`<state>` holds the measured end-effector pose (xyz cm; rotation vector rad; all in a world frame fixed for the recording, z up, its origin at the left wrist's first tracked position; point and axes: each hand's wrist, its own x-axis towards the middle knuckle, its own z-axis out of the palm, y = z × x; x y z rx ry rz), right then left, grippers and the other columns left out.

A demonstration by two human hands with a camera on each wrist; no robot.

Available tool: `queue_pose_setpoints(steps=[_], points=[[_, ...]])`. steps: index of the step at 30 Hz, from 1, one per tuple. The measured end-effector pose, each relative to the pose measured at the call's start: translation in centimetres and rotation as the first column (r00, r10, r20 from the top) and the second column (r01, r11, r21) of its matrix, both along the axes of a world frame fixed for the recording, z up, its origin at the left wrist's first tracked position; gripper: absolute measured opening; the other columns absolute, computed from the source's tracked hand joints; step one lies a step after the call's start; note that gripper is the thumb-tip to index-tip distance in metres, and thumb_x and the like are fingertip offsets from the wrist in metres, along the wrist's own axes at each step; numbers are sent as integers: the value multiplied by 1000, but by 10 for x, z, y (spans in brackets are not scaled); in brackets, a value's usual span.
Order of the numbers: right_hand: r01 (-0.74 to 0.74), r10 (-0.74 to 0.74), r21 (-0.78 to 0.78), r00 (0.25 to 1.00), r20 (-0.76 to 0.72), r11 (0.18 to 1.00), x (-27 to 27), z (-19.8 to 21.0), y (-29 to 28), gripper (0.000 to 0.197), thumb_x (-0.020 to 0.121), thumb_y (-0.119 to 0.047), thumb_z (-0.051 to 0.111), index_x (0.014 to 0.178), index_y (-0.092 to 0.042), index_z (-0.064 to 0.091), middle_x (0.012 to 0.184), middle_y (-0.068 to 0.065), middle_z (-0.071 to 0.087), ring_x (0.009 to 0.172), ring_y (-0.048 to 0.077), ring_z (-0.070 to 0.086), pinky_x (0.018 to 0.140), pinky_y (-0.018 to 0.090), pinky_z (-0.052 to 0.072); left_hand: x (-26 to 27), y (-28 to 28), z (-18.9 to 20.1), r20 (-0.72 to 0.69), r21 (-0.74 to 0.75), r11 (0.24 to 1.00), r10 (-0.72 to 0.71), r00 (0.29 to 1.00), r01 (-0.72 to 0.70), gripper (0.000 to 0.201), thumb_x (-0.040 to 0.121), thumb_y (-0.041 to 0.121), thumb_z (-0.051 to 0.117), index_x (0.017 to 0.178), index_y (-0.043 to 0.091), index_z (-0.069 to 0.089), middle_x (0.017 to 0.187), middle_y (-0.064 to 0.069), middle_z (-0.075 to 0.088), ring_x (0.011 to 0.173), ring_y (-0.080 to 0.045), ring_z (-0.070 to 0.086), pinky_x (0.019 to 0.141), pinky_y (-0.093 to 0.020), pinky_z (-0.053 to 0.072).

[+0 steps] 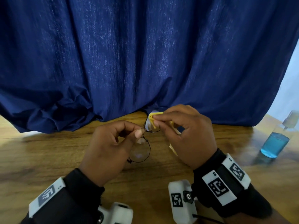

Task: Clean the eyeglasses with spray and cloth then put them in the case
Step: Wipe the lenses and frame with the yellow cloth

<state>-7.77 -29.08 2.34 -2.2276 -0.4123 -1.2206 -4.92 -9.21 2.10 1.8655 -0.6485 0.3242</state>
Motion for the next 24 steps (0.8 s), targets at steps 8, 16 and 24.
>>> queue_pose_setpoints(steps=[8,16,24], points=[[-185,178,-71,979,-95,980,-2,-6,13,12,87,-26,78,98,-24,81,95,-11,74,83,12,63,69,31,50,5,5,0,-139,-228,973,-62,988,29,13,88,22,68,91,17,78,90,0,81,89,-15,76,81,-23,60],[-284,227,-221,941,-252,933,-6,-3,17,11,86,-33,77,97,-33,81,91,-17,71,85,6,60,72,28,50,11,13,5,-146,-350,935,17,989,-67,10,88,20,69,91,19,78,87,1,81,84,-10,76,75,-16,58],[-368,305,-171,901,-310,914,-11,0,18,12,85,-35,76,93,-28,81,89,-16,72,84,6,64,69,25,50,11,12,9,-213,-454,886,-5,977,-95,12,90,16,69,96,11,78,83,3,81,74,2,73,65,-7,52]])
